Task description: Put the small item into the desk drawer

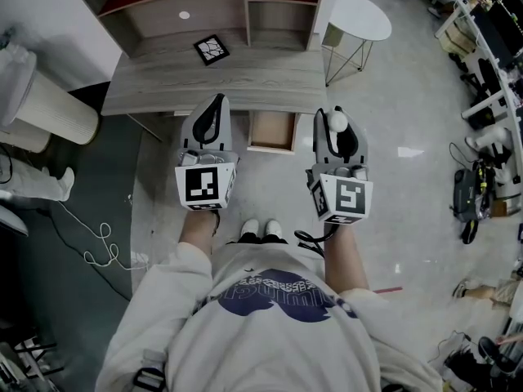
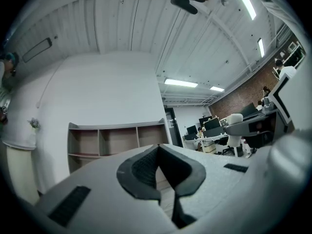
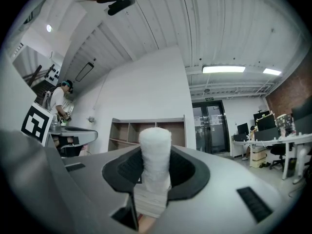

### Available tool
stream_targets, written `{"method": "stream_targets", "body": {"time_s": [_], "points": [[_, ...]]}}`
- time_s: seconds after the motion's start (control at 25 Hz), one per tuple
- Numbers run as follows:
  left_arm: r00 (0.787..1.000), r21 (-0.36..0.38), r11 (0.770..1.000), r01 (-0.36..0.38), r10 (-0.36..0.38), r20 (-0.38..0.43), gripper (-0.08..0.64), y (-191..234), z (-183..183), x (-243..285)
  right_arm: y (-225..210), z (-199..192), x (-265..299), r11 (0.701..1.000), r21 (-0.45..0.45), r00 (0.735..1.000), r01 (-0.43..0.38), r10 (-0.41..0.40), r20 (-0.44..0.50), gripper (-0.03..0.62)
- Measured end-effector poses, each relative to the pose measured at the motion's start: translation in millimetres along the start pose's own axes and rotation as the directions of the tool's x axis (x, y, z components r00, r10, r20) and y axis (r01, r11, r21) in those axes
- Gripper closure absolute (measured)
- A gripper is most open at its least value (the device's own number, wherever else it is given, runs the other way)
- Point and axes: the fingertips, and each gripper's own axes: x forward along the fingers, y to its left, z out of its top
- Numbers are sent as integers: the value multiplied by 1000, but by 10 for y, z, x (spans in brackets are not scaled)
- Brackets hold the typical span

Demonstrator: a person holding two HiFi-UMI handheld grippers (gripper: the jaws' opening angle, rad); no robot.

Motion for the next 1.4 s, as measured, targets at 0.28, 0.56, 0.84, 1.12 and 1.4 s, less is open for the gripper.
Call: {"method": "stream_targets", "body": {"time_s": [0.28,0.56,0.84,1.12,1.4], "points": [[999,15,1000,-26,26,-44,552,-68,-110,-48,-92,-58,-56,999,-13,999,-50,50,-17,468],[994,26,998,-58,61,-89,552,-115,-281,-17,-159,-273,31,993,-33,991,-115,112,-67,469],[987,30,998,-57,61,-148,552,-147,-538,-4,-176,-597,198,986,-42,979,-162,155,-132,469],[982,23,1000,-13,17,-187,552,-63,-847,162,-75,-987,496,976,-84,961,-202,181,-208,469],[970,0,998,65,-64,-234,552,51,-1186,342,72,-1486,764,963,-137,932,-232,180,-315,469]]}}
